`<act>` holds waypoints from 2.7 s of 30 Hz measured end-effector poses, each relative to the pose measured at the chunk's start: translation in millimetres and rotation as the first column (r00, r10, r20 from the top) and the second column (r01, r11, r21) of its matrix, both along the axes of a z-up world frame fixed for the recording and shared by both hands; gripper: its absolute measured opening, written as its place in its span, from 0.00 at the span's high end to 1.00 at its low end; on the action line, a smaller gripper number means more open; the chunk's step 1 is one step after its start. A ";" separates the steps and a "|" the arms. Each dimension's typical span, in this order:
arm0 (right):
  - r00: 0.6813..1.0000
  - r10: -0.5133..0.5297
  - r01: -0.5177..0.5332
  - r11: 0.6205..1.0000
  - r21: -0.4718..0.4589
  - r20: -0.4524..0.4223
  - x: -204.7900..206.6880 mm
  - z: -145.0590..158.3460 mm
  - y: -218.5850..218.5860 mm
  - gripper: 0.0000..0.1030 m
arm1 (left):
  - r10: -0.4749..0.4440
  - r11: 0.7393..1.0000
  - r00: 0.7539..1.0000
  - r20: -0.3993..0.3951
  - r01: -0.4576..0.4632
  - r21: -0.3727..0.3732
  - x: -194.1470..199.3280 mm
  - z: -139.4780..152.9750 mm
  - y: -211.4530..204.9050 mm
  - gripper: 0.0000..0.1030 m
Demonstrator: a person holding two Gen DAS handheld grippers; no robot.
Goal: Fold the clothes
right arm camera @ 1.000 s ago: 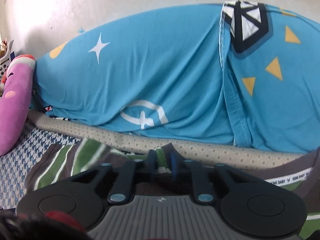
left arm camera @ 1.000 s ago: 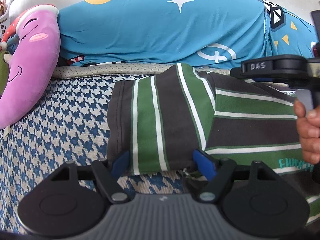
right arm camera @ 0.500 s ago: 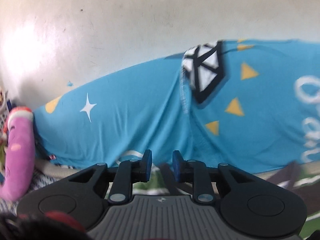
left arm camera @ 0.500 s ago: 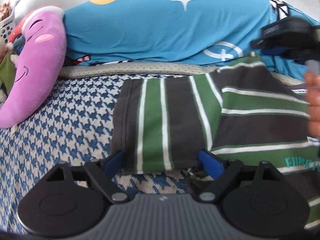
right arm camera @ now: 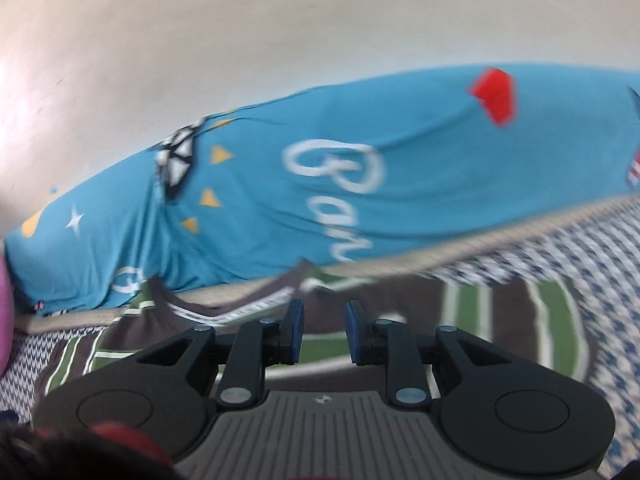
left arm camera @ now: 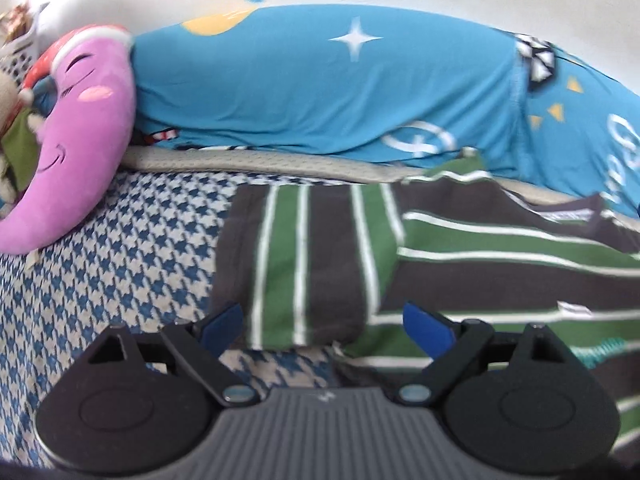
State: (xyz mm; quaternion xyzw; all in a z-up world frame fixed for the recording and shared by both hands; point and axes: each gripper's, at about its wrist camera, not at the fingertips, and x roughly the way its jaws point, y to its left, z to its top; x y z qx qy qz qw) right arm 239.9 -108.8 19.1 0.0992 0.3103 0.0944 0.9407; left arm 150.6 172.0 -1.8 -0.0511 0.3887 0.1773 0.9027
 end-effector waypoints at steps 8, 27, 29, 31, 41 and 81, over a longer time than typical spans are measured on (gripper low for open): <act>0.997 -0.074 0.071 0.994 -0.084 -0.037 -22.7 -3.1 -49.4 0.76 | -0.079 0.996 0.997 0.008 0.079 0.041 -27.9 11.7 -24.2 0.06; 0.959 -0.255 0.238 0.961 -0.143 -0.121 -16.5 -37.7 -109.5 0.53 | -0.147 0.989 0.989 -0.031 0.146 -0.030 -45.0 1.4 -42.7 0.04; 0.959 -0.255 0.236 0.960 -0.147 -0.122 -16.5 -39.3 -107.9 0.53 | -0.144 0.989 0.989 -0.033 0.144 -0.026 -45.1 0.4 -42.3 0.04; 0.959 -0.254 0.235 0.960 -0.152 -0.122 -16.5 -40.9 -106.3 0.68 | -0.137 0.990 0.990 -0.034 0.136 -0.032 -44.8 -0.3 -40.3 0.04; 0.934 -0.347 0.327 0.928 -0.178 -0.092 -24.0 -19.6 -107.9 0.92 | -0.110 0.993 0.992 -0.065 0.107 -0.059 -41.0 -7.7 -31.0 0.04; 0.945 -0.110 0.092 0.993 -0.075 -0.309 -166.6 -13.1 -94.7 0.65 | -0.176 0.984 0.981 -0.083 0.175 -0.023 -125.4 -17.3 -53.6 0.00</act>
